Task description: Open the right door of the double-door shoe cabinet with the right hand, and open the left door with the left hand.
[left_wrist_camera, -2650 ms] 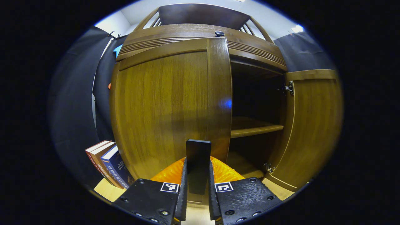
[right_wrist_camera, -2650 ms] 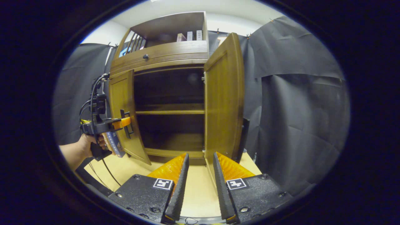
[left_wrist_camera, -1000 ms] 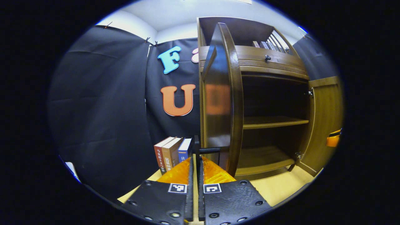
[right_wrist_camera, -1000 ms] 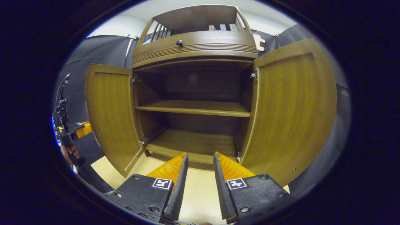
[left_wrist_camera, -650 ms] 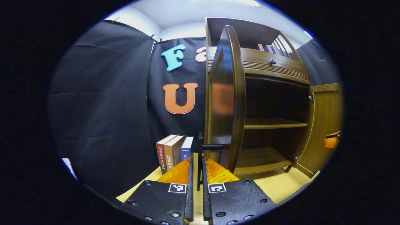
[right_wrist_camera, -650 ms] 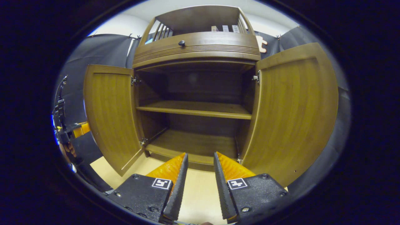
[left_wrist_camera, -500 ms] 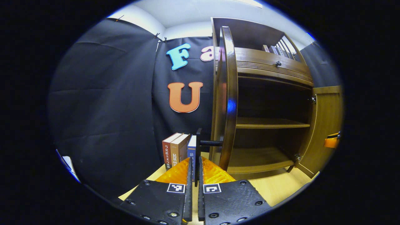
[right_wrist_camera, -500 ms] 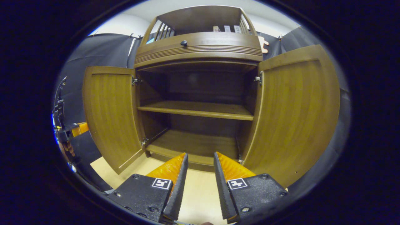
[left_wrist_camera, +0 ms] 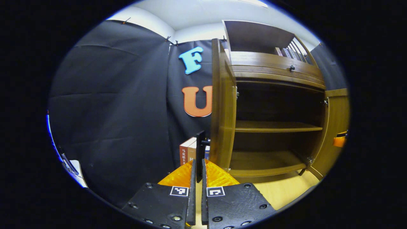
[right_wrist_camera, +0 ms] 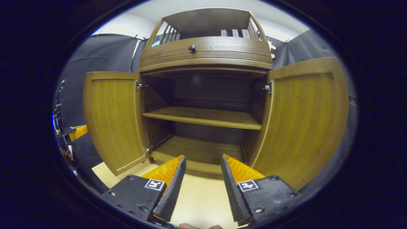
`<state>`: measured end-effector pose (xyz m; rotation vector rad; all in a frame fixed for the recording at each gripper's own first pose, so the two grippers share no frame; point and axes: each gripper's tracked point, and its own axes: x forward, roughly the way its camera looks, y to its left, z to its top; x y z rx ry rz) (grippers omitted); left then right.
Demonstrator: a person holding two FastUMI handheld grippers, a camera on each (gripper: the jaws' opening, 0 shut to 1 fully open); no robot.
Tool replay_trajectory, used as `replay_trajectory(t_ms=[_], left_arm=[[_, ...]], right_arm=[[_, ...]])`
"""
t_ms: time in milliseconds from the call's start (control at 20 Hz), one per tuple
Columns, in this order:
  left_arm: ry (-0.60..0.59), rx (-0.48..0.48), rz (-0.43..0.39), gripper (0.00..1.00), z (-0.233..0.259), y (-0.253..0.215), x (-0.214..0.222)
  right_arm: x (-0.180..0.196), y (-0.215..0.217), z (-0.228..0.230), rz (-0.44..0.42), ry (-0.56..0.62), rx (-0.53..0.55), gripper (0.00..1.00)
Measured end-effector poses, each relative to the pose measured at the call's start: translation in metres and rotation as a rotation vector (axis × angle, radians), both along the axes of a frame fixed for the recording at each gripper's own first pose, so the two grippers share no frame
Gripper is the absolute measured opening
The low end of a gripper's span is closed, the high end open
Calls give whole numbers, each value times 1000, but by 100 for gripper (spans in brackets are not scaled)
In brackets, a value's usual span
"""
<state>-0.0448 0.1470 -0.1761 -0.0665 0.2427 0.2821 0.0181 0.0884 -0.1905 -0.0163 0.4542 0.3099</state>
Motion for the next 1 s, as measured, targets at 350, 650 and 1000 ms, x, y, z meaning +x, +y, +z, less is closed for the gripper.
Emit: replay_trajectory(t_ms=[350,650,1000], left_arm=[[-90,59,-34,12,62,-34,-10],[-134,21,-151,62,94,-102,-4],[-178,-10,-183,99,127,-143,5]], right_arm=[[14,-7,54,-28,-101,51,75],[18,-13,98,-38,-178,94,76],[13,-24,141,-54,-274,116,76]])
